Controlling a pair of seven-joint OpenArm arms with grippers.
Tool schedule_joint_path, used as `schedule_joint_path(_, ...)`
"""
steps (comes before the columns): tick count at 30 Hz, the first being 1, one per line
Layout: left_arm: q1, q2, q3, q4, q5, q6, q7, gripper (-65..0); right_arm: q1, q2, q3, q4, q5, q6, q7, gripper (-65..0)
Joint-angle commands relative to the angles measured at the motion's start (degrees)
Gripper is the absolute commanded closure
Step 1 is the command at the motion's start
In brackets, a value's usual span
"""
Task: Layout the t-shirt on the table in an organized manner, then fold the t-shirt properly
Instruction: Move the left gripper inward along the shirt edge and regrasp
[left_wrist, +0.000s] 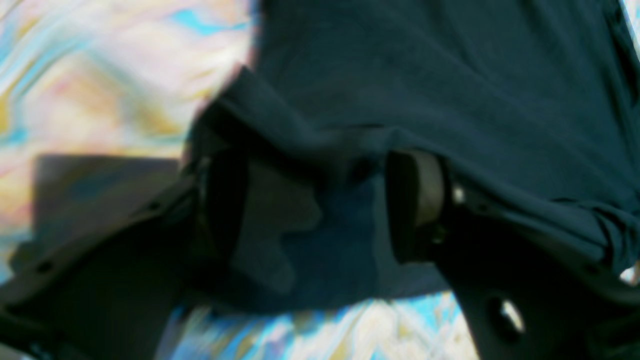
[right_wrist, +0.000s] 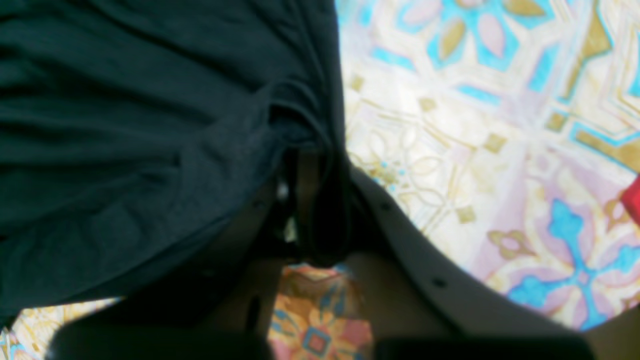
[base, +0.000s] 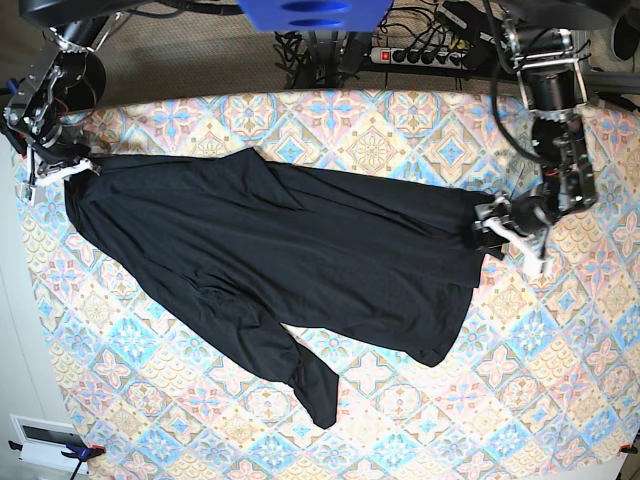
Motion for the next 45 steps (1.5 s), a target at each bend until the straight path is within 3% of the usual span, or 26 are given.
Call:
schedule_joint_path(1,0.7,-2.2,-0.1,0.4,-2.6,0.2,1.2,-44.8,0.7,1.3,-0.5,1.1,1.0,0.3,1.4,-0.1)
schedule_joint_path(5,4.6,-5.9,-0.1,0.4,-11.9,0.4,1.0,-41.0,0.7,1.3,-1.7,1.1,1.1,0.3,1.6,-0.1)
schedule_joint_path(11,7.4,-5.8,-0.2,0.3,-12.7,0.4,1.0,-34.0,1.6,0.1,-1.8,1.2,0.9,0.3,1.5,-0.1)
schedule_joint_path(14,7.7,-3.4,-0.1,0.0,-11.6,0.5,1.0,-32.3,1.6,0.1,-1.8,1.2,0.9,0.3,1.5,-0.1)
schedule_joint_path(26,5.6,9.1,0.2,-0.2,6.8,0.5,1.3,-31.3,1.5,0.1,-1.8,1.3,1.0,0.3,1.5,-0.1)
schedule_joint_path(29,3.7,10.5,0.6,-0.4,7.8,0.4,1.4,-23.8,1.5,0.1,-1.8,1.4,1.1,0.3,1.5,-0.1)
schedule_joint_path(34,1.9,10.2,4.3,-0.3,7.3,0.4,1.7,0.0,1.5,0.1,-1.8,1.6,1.2,0.3,1.4,-0.1)
schedule_joint_path(45,5.2,2.8,-5.1,7.0,6.6,0.2,3.9,0.0,1.0,0.1,-1.8,1.7,1.2,0.3,0.7,-0.1)
